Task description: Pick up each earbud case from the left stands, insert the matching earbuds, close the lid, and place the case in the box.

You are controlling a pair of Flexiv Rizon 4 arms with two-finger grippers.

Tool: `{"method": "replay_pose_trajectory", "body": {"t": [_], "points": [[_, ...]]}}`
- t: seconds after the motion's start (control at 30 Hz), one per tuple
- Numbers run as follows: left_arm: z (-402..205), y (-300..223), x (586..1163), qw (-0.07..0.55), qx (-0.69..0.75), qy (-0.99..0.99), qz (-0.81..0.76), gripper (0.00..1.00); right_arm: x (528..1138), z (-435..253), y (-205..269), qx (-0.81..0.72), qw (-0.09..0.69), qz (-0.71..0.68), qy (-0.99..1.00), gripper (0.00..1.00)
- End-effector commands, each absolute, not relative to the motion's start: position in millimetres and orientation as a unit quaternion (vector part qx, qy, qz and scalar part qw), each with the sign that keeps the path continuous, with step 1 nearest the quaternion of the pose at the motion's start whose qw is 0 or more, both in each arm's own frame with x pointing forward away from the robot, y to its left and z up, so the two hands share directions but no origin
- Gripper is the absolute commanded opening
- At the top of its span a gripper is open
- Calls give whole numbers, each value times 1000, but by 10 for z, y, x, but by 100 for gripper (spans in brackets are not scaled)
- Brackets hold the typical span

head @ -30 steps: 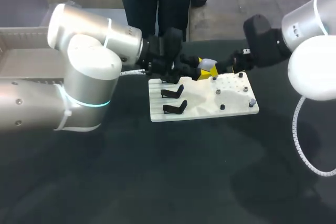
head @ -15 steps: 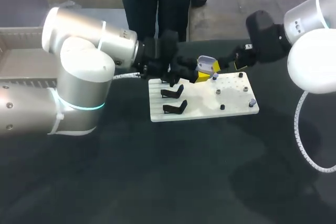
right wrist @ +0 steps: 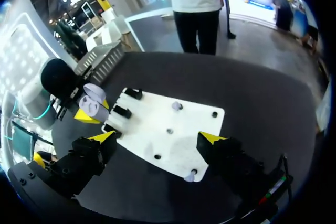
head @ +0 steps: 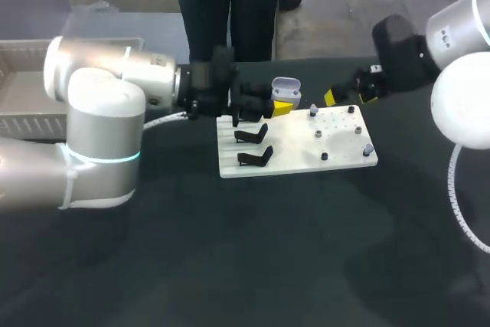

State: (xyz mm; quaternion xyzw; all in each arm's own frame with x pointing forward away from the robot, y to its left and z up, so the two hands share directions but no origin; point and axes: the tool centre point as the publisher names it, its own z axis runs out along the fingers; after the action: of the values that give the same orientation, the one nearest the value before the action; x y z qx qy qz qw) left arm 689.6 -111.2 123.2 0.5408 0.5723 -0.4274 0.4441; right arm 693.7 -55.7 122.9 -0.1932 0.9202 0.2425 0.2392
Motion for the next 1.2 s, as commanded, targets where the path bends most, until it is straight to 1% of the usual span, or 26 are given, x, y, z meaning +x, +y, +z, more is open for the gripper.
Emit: {"method": "replay_pose_trajectory", "body": {"t": [0.03, 0.2, 0.37, 0.53, 0.6, 1.07, 1.2], "points": [[1264, -983, 6765, 484, 521, 546, -443, 0, 6790, 1264, -691, -162, 247, 144, 944, 100], [1332, -918, 6706, 498, 514, 527, -458, 0, 6713, 1196, -884, -131, 240, 109, 956, 100], [1356, -875, 6679, 500, 516, 521, -462, 0, 6654, 1075, -1041, -108, 216, 63, 968, 100], [1362, -868, 6649, 498, 520, 522, -458, 0, 6607, 986, -1141, -93, 203, 51, 973, 100], [1364, -874, 6632, 496, 523, 522, -456, 0, 6627, 952, -1135, -88, 183, 38, 978, 100], [1306, -919, 6667, 484, 522, 531, -460, 0, 6627, 952, -1135, -88, 183, 38, 978, 100], [1315, -932, 6678, 483, 521, 533, -459, 0, 6644, 821, -1068, -105, 169, 37, 979, 100]]}}
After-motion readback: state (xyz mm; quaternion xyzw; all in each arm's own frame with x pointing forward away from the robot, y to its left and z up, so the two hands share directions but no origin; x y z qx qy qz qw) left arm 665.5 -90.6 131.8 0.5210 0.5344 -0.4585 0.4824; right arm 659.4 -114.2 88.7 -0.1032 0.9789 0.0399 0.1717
